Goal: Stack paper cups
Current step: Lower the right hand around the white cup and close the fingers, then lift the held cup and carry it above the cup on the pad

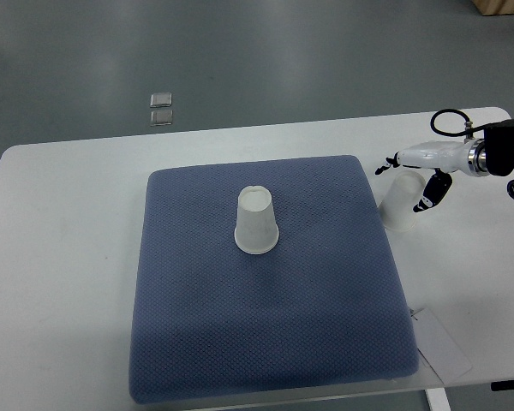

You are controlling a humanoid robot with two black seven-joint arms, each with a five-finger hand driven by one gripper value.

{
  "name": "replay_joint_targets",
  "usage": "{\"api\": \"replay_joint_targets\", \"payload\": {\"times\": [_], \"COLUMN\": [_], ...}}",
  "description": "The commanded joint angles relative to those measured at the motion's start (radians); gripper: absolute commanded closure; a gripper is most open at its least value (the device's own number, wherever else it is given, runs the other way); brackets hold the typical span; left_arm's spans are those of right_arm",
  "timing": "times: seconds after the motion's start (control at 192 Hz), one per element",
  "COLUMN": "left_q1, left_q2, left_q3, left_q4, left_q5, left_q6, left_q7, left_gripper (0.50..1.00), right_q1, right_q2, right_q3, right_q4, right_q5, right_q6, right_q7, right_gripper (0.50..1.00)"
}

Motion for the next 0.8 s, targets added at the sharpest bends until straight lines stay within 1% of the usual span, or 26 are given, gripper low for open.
{"api": "replay_joint_targets", "payload": {"times": [0.0,0.146,0.193,0.277,0.334,0.668,0.736,0.757,0.778,0.793], "left_q1": [0.000,0.000,0.000,0.000,0.000,0.000,0.000,0.000,0.000,0.000], "left_q2": [0.000,0.000,0.000,0.000,0.000,0.000,0.000,0.000,0.000,0.000], "left_q3": [0.001,-0.001,-0.001,-0.001,-0.001,0.001,0.001,-0.001,0.001,0.001], "left_q4": [0.000,0.000,0.000,0.000,0.000,0.000,0.000,0.000,0.000,0.000], "left_q5": [0.000,0.000,0.000,0.000,0.000,0.000,0.000,0.000,0.000,0.000], "left_q6": [0.000,0.000,0.000,0.000,0.000,0.000,0.000,0.000,0.000,0.000], "left_q7": [0.000,0.000,0.000,0.000,0.000,0.000,0.000,0.000,0.000,0.000], "left_gripper": [0.500,0.500,0.500,0.500,0.500,0.500,0.500,0.500,0.500,0.500], "right_q1": [0.001,0.000,0.000,-0.002,-0.002,-0.002,0.000,0.000,0.000,0.000], "right_q2": [-0.001,0.001,0.001,0.002,0.001,0.015,0.016,0.016,0.016,0.016], "right_q3": [-0.007,-0.007,-0.007,-0.007,-0.015,-0.018,-0.018,-0.018,-0.018,-0.018], "right_q4": [-0.011,-0.028,-0.036,-0.039,-0.040,-0.039,-0.039,-0.039,-0.039,-0.039], "right_q5": [-0.003,-0.005,-0.005,-0.005,-0.005,-0.005,-0.005,-0.005,-0.005,-0.005], "right_q6": [0.000,-0.002,-0.002,-0.013,-0.019,-0.030,-0.030,-0.030,-0.030,-0.030], "right_q7": [0.012,0.014,0.014,0.014,0.015,0.021,0.021,0.021,0.021,0.021], "right_gripper": [0.646,0.673,0.699,0.709,0.732,0.740,0.758,0.775,0.777,0.789]}}
